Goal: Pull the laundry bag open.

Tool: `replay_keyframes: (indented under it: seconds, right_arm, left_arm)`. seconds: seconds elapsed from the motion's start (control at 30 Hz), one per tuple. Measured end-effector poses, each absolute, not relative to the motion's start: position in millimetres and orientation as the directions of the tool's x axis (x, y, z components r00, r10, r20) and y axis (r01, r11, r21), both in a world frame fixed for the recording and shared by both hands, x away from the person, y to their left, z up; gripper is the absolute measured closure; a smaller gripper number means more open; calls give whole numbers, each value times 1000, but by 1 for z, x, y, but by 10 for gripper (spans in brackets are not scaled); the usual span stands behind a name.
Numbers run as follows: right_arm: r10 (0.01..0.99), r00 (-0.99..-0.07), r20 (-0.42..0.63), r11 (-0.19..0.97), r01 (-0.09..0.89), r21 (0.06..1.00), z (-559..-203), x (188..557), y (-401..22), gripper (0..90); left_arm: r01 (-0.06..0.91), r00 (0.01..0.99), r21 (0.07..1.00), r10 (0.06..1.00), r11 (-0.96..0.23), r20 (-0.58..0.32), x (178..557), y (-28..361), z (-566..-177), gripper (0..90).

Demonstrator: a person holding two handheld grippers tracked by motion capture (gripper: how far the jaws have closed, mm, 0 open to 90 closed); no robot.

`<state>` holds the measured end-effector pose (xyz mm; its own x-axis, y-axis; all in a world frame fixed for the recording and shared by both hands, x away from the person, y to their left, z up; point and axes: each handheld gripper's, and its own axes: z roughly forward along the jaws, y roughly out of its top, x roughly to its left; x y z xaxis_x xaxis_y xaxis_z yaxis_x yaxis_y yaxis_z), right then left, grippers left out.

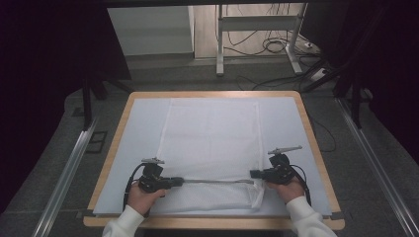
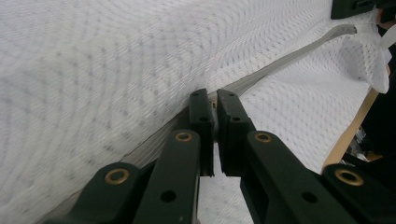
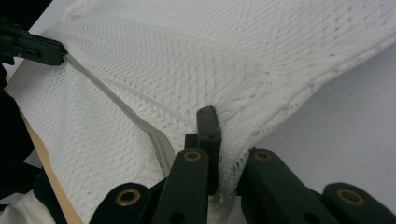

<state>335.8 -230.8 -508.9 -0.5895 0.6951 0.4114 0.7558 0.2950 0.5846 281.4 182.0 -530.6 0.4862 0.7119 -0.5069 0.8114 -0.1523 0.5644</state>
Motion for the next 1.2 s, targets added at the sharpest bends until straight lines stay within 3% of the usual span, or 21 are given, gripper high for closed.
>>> replay_keyframes:
  seconds: [1.2]
  right_arm:
    - [692,-594,410,287,748,598,-504,334,-231,883]
  left_arm:
    - [821,421,566,747,-72,-515,271,233,-531,867]
